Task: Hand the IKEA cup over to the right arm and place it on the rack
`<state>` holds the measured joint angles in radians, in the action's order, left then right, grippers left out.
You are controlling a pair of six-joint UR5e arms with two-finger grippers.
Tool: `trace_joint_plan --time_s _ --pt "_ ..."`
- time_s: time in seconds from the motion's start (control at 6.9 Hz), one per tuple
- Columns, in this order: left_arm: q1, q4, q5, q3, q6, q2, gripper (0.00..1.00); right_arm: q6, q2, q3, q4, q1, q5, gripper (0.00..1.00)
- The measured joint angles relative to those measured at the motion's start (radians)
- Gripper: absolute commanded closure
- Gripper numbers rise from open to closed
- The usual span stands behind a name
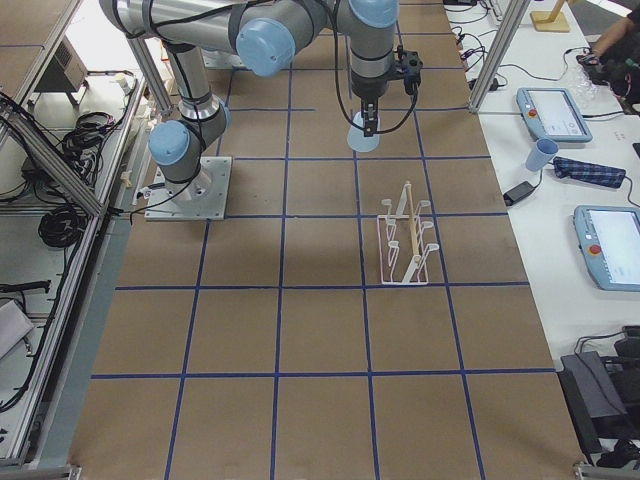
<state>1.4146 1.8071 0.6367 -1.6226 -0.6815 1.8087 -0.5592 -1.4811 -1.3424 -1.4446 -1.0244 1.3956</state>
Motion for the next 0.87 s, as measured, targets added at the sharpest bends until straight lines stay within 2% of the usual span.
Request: trace_joint_plan --time_s 0.43,0.87 --pt "-0.014 -0.187 0.519 0.077 0.273 -0.034 0.0 -0.01 0.144 -0.011 -0.164 -0.003 0.092 0.68" --pt "0.084 -0.268 0.851 0.099 0.465 -0.113 0.0 -0.004 0.191 -0.118 -0.336 -0.02 0.115 0.67"
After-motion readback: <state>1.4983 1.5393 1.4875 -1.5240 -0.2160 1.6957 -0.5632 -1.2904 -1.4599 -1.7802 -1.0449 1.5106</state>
